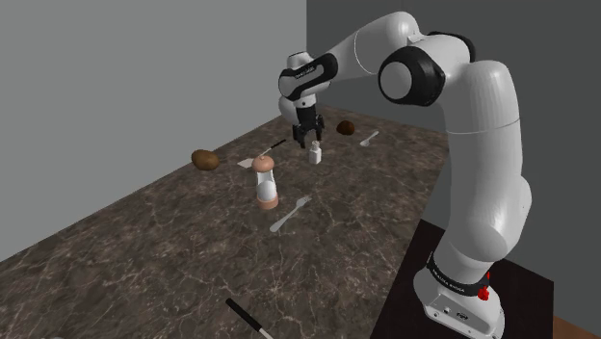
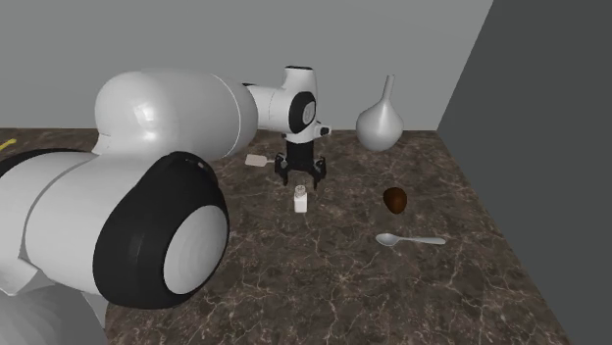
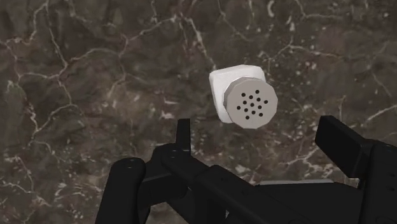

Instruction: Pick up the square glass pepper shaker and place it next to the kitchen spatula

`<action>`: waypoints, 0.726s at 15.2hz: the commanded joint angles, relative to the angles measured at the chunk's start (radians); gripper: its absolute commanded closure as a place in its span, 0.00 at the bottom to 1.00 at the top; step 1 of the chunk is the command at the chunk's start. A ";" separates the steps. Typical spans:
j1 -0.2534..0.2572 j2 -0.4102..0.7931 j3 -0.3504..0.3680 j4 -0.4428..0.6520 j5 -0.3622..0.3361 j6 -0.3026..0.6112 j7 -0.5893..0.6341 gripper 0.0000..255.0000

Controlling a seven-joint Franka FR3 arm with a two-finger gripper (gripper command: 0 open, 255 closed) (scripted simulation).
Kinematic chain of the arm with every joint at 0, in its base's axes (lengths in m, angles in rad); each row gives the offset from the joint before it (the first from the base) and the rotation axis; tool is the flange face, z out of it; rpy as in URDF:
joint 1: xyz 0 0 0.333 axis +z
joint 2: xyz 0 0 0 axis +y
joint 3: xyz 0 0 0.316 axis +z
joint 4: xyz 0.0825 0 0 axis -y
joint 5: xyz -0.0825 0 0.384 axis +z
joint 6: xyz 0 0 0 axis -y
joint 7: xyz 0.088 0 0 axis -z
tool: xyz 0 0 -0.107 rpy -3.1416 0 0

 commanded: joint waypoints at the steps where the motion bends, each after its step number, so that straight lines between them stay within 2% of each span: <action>1: -0.003 0.013 0.000 -0.006 0.001 0.018 -0.004 0.00; 6: -0.004 0.022 0.000 -0.055 0.002 0.076 -0.005 0.00; 11: -0.004 0.022 0.000 -0.055 0.002 0.076 -0.005 0.00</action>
